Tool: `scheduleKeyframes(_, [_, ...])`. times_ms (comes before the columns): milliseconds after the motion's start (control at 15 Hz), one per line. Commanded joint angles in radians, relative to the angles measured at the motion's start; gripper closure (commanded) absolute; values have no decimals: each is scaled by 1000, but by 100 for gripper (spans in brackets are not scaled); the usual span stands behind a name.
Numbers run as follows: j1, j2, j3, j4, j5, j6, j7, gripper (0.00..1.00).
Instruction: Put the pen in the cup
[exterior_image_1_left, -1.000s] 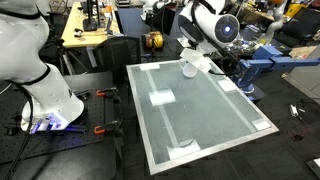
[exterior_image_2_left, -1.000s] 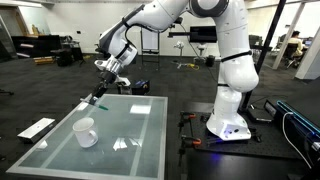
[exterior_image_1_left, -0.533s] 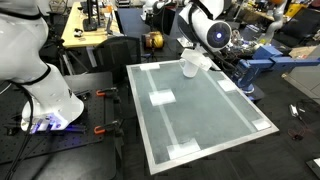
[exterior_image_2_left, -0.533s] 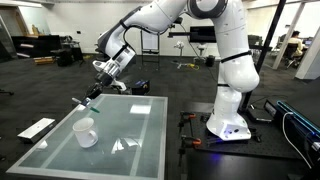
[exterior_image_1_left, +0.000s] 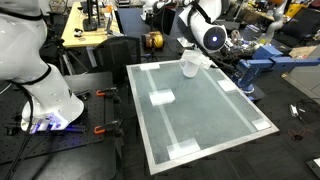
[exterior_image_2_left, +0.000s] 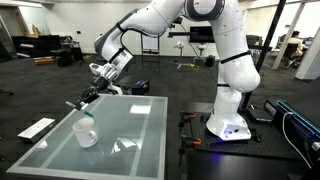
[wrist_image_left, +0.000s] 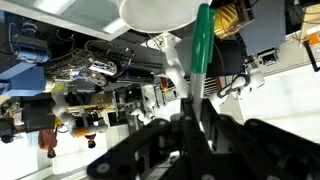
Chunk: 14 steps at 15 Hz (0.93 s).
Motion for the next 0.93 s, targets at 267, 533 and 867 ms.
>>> scheduleKeyframes(267, [28, 66, -5, 76, 81, 28, -112, 97])
scheduleKeyframes(533, [35, 101, -6, 109, 105, 28, -139, 97])
scheduleKeyframes(867, [41, 140, -7, 138, 110, 31, -140, 97])
